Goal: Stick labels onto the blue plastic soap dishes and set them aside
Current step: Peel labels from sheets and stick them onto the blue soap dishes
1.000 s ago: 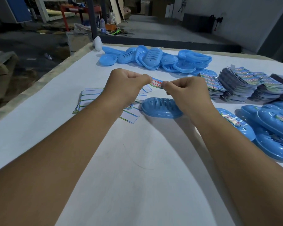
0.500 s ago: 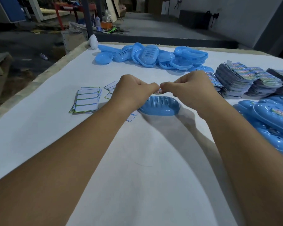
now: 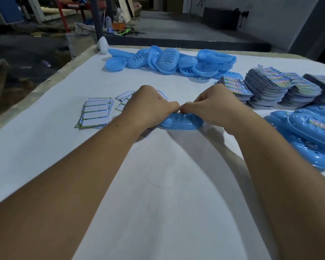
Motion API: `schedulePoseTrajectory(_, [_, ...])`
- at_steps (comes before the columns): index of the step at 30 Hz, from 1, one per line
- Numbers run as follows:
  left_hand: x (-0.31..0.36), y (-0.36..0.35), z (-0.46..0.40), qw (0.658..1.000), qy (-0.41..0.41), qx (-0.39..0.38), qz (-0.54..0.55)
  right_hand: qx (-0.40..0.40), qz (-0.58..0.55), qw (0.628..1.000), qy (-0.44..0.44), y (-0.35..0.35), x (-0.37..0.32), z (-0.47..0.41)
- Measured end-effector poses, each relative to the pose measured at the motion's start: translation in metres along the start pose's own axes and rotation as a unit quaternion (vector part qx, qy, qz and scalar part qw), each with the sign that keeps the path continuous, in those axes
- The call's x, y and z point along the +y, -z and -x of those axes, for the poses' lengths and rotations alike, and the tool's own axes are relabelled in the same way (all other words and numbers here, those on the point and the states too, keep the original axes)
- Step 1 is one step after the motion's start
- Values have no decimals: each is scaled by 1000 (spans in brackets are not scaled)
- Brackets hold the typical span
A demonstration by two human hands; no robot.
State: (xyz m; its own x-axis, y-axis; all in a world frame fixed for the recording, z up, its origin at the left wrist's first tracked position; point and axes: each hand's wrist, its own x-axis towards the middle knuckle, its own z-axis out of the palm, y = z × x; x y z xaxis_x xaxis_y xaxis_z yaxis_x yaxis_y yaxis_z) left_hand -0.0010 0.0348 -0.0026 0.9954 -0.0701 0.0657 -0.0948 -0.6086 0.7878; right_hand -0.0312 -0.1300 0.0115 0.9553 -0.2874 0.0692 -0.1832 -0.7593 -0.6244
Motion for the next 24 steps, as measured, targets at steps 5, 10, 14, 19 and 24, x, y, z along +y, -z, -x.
schedulePoseTrajectory(5, [1,0,1,999,-15,6,-31,-2,4,1000,1,1,-1,2])
schedulePoseTrajectory(10, [0,0,-1,998,-20,9,-52,-6,-2,1000,5,0,0,2])
schedulePoseTrajectory(14, [1,0,0,998,-24,7,-59,-10,-3,1000,5,0,0,1])
schedulePoseTrajectory(19, [1,0,0,997,-32,5,-71,-10,0,1000,5,0,0,2])
schedulePoseTrajectory(24, [0,0,2,996,-37,13,-83,-10,14,1000,15,1,-2,3])
